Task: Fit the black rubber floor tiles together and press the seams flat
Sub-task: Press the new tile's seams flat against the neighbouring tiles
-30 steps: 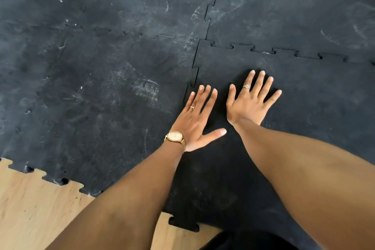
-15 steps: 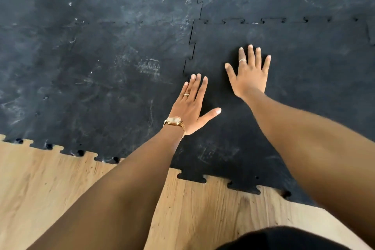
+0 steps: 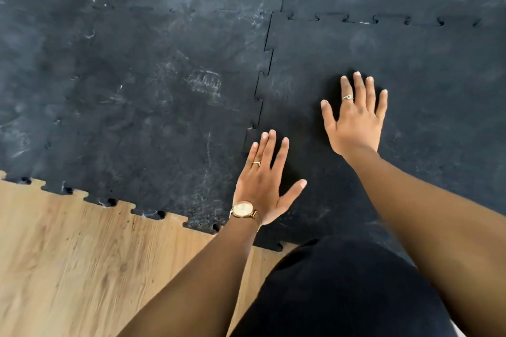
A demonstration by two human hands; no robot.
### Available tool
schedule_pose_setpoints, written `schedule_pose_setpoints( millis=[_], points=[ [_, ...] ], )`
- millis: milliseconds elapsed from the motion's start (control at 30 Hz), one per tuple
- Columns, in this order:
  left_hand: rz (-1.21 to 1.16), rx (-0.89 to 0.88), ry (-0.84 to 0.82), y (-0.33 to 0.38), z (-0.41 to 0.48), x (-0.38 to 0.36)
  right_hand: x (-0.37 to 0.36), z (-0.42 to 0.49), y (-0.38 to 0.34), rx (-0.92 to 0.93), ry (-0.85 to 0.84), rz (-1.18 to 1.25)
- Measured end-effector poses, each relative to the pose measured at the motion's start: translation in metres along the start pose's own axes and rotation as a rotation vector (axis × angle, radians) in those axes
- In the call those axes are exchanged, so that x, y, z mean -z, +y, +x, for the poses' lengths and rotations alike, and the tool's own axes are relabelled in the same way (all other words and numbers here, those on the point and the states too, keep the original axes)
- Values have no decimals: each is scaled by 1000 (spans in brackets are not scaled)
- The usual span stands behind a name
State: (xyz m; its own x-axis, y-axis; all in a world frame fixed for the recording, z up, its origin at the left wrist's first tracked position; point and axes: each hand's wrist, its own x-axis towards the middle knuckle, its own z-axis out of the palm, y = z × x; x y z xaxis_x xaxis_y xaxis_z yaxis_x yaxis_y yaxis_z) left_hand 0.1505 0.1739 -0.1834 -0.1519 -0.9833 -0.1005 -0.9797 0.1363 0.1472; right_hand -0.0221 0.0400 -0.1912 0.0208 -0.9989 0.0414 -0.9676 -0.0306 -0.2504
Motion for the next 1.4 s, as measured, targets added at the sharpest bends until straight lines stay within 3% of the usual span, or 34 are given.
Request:
schedule_pose_setpoints(
  millis=[233,633,867,1000,1167,1400],
  points=[
    [6,-33,-84,-2,-2,-3,-2,-3,-2,-15,-38,-25],
    [-3,-9,-52,-3,2,4,0,3,-6,-20,-34,-20],
    [-393,109,303,-24,46,24,0,3,-6,-18,-39,-14],
    [-597,227,341,-25,103,29,1,2,-3,-17,-38,-14],
    [-308,125,215,-32,135,19,-4,4,-3,-17,-14,-34],
    [-340,87,158,-32,131,26,-2,2,-4,-17,-35,-31]
  ],
)
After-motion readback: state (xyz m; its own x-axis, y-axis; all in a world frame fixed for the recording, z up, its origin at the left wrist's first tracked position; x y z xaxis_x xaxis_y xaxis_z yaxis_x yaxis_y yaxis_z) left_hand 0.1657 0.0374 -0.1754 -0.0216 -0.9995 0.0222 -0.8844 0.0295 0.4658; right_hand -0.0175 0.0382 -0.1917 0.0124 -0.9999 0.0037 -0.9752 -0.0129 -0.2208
